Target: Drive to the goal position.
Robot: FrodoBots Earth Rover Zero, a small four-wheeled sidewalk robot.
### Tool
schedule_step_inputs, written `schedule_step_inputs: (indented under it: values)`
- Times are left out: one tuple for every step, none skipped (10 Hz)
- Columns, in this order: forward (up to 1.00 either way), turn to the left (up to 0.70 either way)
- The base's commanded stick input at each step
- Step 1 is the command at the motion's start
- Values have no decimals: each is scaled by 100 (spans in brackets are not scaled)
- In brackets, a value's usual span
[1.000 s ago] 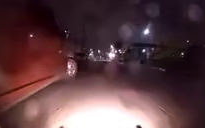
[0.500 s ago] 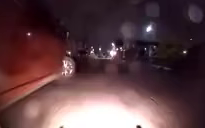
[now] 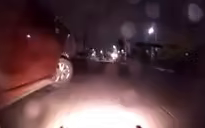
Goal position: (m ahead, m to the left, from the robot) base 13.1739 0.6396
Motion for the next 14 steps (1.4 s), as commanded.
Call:
schedule_step_inputs:
  values:
    - [70, 0]
    - [70, 0]
    - [70, 0]
    - [70, 0]
    - [70, 0]
    - [70, 0]
    - [70, 0]
    - [70, 0]
    - [70, 0]
    - [70, 0]
    - [70, 0]
    - [70, 0]
    - [70, 0]
    - [70, 0]
